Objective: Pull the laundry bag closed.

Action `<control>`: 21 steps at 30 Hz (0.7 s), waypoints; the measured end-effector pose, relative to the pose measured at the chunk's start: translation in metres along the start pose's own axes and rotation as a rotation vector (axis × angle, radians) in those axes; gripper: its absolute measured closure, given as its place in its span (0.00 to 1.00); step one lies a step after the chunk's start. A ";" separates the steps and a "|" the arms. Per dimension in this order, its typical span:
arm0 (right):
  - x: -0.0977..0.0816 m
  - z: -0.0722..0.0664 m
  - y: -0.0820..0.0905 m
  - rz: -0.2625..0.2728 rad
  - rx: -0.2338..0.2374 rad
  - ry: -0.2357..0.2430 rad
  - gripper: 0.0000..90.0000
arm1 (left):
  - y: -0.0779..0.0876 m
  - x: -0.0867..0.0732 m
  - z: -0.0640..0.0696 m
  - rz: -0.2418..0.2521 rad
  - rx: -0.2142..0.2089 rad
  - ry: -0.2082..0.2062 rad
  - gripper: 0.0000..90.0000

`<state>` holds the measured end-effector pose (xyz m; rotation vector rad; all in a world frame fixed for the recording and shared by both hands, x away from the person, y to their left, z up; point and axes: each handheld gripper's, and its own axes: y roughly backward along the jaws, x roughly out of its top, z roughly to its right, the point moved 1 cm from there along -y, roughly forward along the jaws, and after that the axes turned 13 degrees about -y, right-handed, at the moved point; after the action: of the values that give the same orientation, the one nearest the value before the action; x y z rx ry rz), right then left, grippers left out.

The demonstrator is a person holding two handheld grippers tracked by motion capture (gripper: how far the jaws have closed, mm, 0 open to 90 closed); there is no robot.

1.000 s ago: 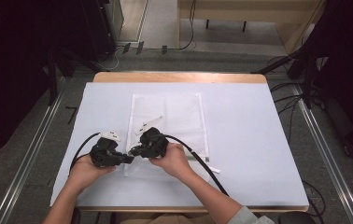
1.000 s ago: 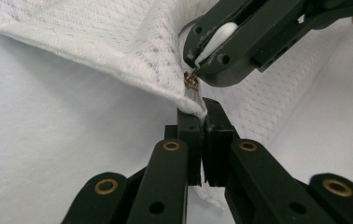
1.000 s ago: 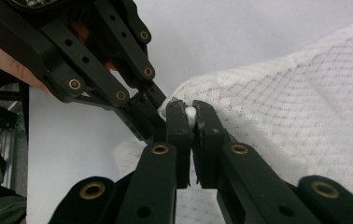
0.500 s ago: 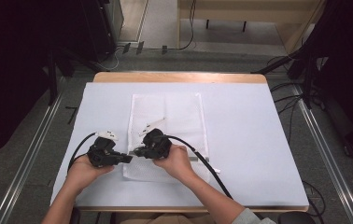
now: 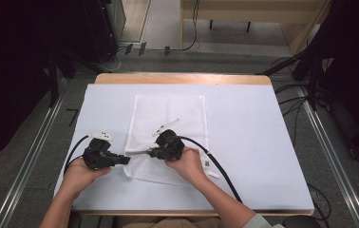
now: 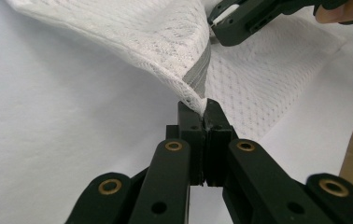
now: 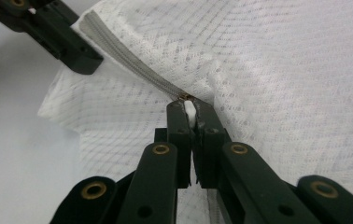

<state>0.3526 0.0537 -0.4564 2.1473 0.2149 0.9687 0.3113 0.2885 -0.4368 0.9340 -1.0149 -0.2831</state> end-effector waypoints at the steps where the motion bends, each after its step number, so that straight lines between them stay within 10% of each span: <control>1: 0.000 -0.002 0.000 -0.004 -0.008 0.008 0.99 | -0.001 0.000 0.000 -0.004 0.000 0.000 1.00; 21: -0.011 0.011 0.014 -0.036 -0.008 0.003 0.99 | 0.001 -0.006 0.000 -0.007 -0.025 0.001 0.99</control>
<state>0.3502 0.0329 -0.4573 2.1273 0.2504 0.9509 0.3080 0.2923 -0.4394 0.9149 -1.0050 -0.3003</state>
